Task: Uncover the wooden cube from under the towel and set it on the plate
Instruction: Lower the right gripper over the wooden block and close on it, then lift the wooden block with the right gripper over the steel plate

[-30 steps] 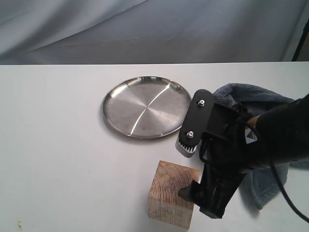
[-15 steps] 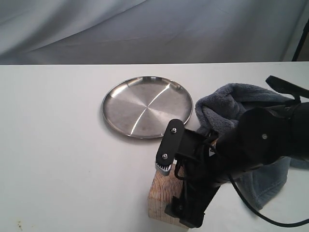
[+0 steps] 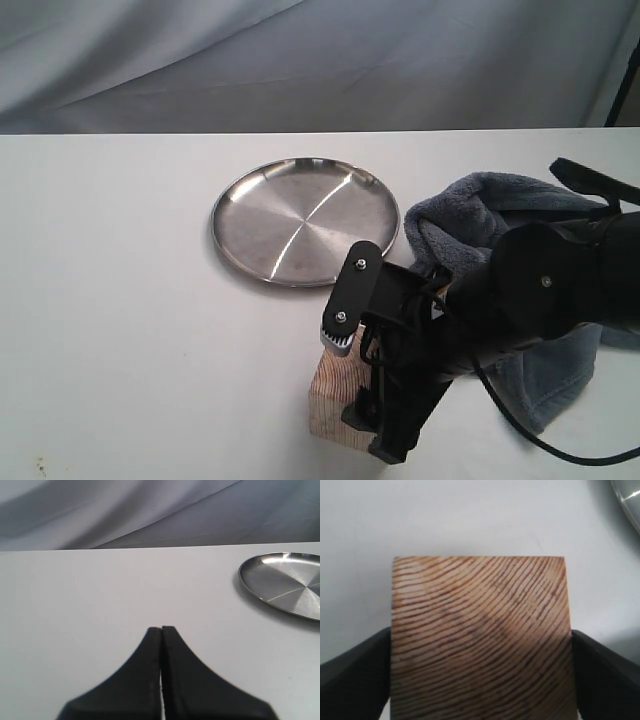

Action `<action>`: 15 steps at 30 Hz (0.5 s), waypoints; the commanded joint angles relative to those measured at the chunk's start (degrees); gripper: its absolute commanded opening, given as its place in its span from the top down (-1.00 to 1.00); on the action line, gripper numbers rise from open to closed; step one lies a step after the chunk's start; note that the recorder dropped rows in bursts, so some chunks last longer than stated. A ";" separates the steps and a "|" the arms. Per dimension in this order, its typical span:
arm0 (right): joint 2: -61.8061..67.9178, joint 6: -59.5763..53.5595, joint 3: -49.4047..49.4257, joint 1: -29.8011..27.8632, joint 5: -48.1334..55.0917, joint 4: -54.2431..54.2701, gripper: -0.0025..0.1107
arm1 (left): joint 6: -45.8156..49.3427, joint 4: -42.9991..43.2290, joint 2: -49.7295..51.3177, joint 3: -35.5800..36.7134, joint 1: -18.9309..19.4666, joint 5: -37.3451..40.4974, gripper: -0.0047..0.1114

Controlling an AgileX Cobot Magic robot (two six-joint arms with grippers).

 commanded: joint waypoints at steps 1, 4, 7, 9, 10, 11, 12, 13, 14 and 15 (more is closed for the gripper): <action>-0.33 0.19 -1.39 0.05 0.03 0.67 0.95 | -0.22 -0.05 -0.12 -0.28 0.14 -0.65 0.92; -0.33 0.23 -2.98 0.05 1.55 0.67 0.96 | -0.22 -0.05 -0.12 -0.28 0.14 -0.65 0.92; -0.33 0.65 -4.90 0.05 2.77 0.67 0.96 | -0.22 -0.05 -0.12 -0.28 0.14 -0.65 0.92; -0.33 0.95 -6.40 0.05 3.56 0.67 0.96 | -0.22 -0.05 -0.12 -0.28 0.14 -0.65 0.92; -0.33 0.95 -7.37 0.05 4.09 0.67 0.96 | -0.22 -0.05 -0.12 -0.28 0.14 -0.65 0.92; -0.33 0.95 -8.39 0.05 4.27 0.67 0.96 | -0.22 -0.05 -0.12 -0.28 0.14 -0.65 0.92; -0.33 0.95 -9.27 0.05 4.50 0.67 0.96 | -0.22 -0.05 -0.12 -0.28 0.14 -0.65 0.92; -0.33 0.95 -10.73 0.05 4.75 0.67 0.96 | -0.22 -0.05 -0.12 -0.28 0.14 -0.65 0.92; -0.33 0.95 -11.75 0.05 4.75 0.67 0.96 | -0.22 -0.05 -0.12 -0.28 0.14 -0.65 0.92; -0.43 0.95 -12.80 0.05 4.75 0.67 0.96 | -0.22 -0.05 -0.12 -0.28 0.14 -0.65 0.92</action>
